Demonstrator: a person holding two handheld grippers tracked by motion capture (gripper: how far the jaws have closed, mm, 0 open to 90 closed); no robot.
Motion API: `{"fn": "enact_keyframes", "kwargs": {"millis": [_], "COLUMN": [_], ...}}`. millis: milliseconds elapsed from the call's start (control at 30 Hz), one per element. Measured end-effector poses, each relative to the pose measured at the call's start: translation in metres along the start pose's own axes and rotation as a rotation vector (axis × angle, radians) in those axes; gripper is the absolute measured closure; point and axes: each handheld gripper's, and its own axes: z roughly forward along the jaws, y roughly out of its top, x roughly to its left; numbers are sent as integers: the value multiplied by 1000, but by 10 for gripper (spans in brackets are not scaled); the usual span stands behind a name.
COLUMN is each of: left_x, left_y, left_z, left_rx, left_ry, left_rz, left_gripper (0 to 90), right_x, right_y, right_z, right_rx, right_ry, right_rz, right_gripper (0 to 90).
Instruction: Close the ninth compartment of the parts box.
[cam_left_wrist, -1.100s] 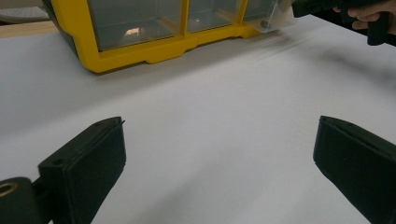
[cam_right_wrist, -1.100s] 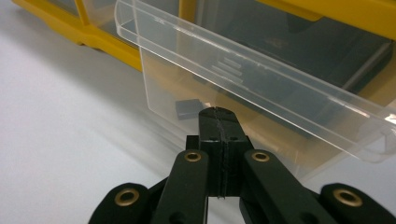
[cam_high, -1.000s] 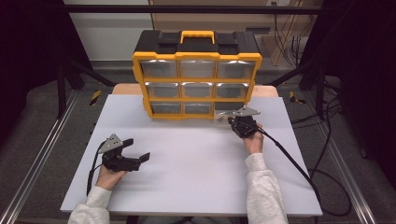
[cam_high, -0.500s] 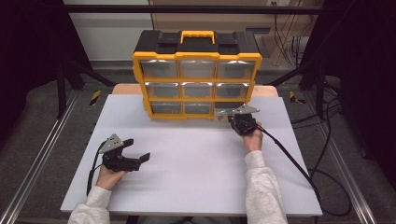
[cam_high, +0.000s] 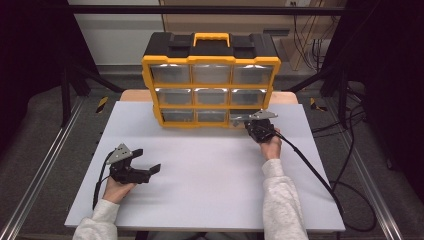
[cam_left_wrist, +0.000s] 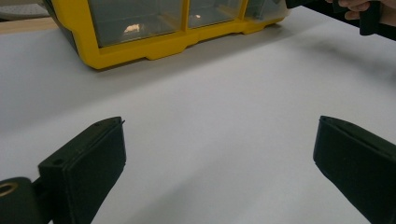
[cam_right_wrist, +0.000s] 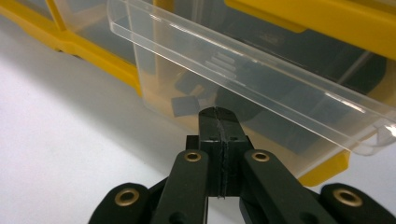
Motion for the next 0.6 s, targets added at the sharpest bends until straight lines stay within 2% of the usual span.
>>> {"fn": "enact_keyframes", "kwargs": {"millis": [600], "left_x": [0], "left_y": [0], "left_z": [0], "left_rx": [1], "left_ry": [0], "left_rz": [1], "left_gripper": [18], "right_x": [-8], "right_y": [1], "right_z": [8], "right_rx": [8], "right_ry": [-15], "right_rz": [16], "right_gripper": [900]}}
